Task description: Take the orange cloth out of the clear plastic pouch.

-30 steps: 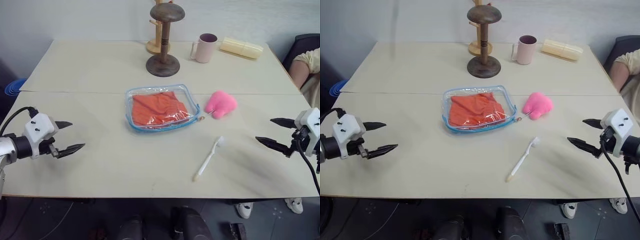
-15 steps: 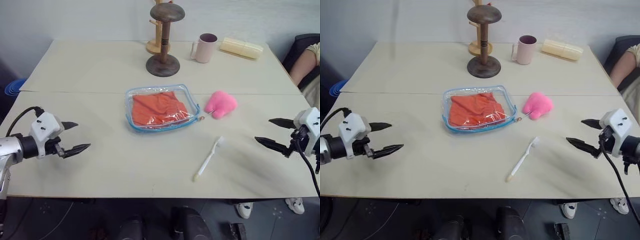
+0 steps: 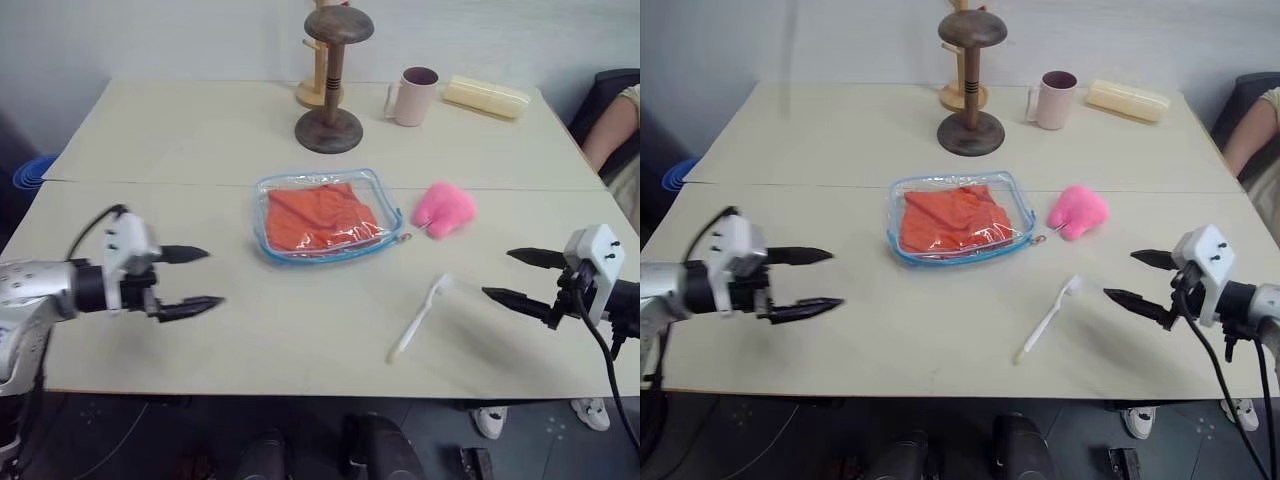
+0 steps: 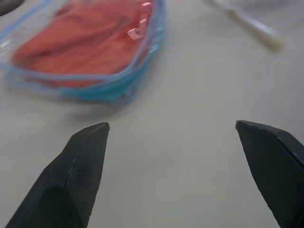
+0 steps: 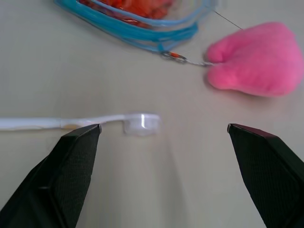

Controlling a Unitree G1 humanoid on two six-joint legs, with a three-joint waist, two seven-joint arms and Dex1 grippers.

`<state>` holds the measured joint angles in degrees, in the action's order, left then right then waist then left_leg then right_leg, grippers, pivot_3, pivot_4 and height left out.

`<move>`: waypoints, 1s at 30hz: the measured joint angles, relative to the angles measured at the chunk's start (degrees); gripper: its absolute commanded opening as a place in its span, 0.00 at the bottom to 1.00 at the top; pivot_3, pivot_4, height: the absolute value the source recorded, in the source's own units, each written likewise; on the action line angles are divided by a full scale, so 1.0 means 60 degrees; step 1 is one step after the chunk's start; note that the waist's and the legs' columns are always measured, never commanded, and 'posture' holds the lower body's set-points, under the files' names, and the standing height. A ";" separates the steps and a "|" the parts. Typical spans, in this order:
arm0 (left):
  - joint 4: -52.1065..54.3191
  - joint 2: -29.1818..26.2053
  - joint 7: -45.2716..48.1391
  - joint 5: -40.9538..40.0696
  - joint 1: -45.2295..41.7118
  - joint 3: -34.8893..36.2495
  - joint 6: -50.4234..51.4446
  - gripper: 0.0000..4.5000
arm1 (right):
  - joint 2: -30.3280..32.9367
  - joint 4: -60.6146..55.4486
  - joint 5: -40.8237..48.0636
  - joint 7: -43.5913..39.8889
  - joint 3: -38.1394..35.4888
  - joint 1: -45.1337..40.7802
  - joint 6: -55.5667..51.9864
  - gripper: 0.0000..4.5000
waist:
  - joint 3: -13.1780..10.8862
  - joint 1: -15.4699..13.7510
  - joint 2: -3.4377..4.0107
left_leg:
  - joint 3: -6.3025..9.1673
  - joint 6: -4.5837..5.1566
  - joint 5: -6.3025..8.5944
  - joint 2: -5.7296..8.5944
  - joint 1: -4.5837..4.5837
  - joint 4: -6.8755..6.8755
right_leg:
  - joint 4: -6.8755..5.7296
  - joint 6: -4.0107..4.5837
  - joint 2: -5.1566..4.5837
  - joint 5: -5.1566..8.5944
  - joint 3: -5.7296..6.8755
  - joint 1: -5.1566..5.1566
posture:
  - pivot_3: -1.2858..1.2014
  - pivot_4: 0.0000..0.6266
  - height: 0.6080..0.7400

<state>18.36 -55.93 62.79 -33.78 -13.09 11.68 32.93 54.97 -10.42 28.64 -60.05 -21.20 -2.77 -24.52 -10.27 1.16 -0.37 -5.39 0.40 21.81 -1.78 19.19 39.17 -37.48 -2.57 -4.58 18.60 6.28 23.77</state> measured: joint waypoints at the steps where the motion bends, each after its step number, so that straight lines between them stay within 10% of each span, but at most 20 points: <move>1: 0.0272 0.0181 -0.0060 -0.0182 -0.0347 -0.0266 0.0280 1.00 | -0.0004 -0.0303 0.0054 0.0055 -0.0004 0.0062 -0.0077 0.99 | 0.0000 -0.0025 0.0000 | -0.0001 0.0000 0.0000 0.0003 -0.0002 0.0001 | -0.0002 0.0000 0.0001 0.0000 -0.0002 -0.0002 | 0.52 0.24 1.00; 11: 0.1006 0.0244 0.0625 -0.0917 -0.2121 -0.1693 0.1106 1.00 | 0.1087 -0.1621 -0.1811 -0.1043 0.2167 -0.0470 0.2010 0.99 | -0.0002 0.0038 -0.0004 | -0.0016 -0.0012 -0.0003 0.0004 -0.0009 0.0021 | 0.0031 -0.0002 0.0026 0.0001 -0.0021 -0.0002 | 0.52 0.24 1.00; 30: 0.1345 0.0519 0.0267 -0.0161 -0.1762 -0.1978 0.0315 1.00 | -0.1276 0.6412 -0.5170 -0.4242 0.6881 -0.7277 0.7580 0.91 | -0.0011 0.0080 -0.0004 | -0.0001 -0.0014 -0.0004 -0.0012 0.0008 0.0068 | -0.0017 -0.0001 0.0026 0.0002 -0.0014 0.0001 | 0.52 0.24 1.00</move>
<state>26.44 -52.81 64.39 -34.74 -23.66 -0.19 34.82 47.31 28.05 -2.38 -85.50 20.08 -46.44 20.96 -10.34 1.64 -0.39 -5.39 0.32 21.78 -1.85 19.24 39.58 -37.58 -2.58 -4.42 18.61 6.20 23.78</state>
